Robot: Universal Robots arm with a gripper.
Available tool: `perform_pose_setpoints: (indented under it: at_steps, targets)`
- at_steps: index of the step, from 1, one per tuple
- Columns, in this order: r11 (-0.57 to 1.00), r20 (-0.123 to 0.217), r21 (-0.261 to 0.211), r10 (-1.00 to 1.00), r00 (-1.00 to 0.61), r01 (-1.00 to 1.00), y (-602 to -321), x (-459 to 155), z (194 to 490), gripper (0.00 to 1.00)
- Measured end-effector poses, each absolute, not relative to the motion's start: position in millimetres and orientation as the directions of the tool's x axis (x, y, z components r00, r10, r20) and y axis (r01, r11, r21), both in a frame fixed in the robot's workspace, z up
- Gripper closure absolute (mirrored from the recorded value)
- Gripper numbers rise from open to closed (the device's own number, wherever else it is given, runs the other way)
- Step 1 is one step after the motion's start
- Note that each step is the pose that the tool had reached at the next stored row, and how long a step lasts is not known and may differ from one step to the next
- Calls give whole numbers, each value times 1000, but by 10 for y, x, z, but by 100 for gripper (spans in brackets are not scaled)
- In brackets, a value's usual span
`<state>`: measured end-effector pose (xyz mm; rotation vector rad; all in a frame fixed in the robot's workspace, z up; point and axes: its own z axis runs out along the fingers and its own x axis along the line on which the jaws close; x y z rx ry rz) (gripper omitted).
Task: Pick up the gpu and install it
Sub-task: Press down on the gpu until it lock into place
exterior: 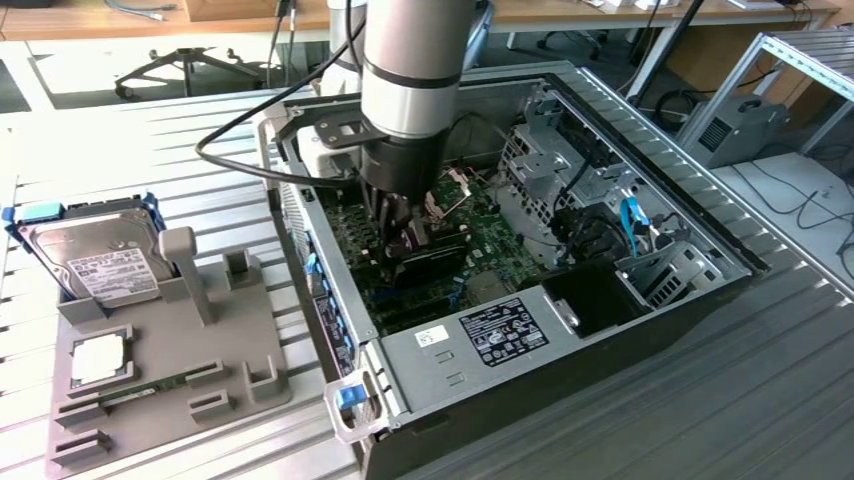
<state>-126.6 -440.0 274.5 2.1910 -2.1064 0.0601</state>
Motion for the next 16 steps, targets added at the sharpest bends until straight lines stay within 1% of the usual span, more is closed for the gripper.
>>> perform_pose_setpoints:
  at_steps: [6,9,11,13,14,16]
  targets:
    - [-41,112,46,-993,46,-998,-4377,-1268,2744,89]
    - [-41,111,46,-993,46,-998,-4375,-1271,2744,89]
    - [-41,104,46,-993,46,-998,-4375,-1271,2744,89]
    - [-42,80,45,-996,46,-998,-4375,-1271,2742,89]
    - [-44,42,44,-998,46,-998,-4376,-1271,2745,89]
    - [-45,4,42,-999,46,-998,-4376,-1271,2745,89]
